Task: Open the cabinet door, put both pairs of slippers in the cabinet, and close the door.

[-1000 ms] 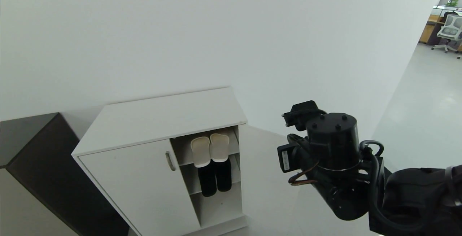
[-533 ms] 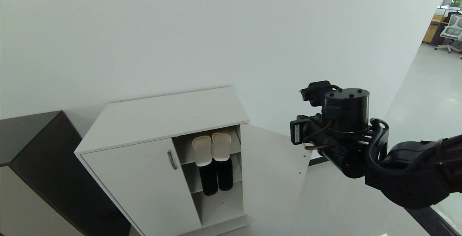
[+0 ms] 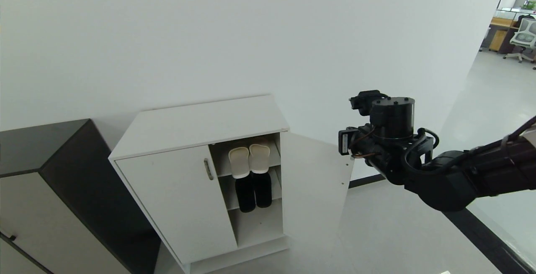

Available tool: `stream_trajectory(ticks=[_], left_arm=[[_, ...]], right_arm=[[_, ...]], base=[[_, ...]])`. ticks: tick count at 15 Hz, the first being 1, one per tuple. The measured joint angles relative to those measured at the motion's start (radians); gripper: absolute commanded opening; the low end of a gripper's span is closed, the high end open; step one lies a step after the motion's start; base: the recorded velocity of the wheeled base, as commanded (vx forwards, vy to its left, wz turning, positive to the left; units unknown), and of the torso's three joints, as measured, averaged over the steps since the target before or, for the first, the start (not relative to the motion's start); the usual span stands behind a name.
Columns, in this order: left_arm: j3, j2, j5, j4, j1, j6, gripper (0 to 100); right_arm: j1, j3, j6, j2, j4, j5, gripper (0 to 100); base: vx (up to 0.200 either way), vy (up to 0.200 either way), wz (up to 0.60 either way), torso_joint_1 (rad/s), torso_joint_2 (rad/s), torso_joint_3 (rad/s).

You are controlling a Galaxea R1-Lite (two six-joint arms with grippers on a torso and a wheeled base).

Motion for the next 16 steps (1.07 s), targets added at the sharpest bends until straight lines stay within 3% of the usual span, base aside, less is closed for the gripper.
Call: stream_trajectory(ticks=[8,16], left_arm=[[0.0,0.0,0.0,0.0,0.0,0.0,0],[0.0,0.0,0.0,0.0,0.0,0.0,0]], right_arm=[[-0.14,-0.196,0.036,0.218,-0.002,0.049,0],[-0.192,-0.273,0.036,0.342,-0.002,0.05,0]], base=[[0.0,0.0,0.0,0.0,0.0,0.0],[0.0,0.0,0.0,0.0,0.0,0.0]])
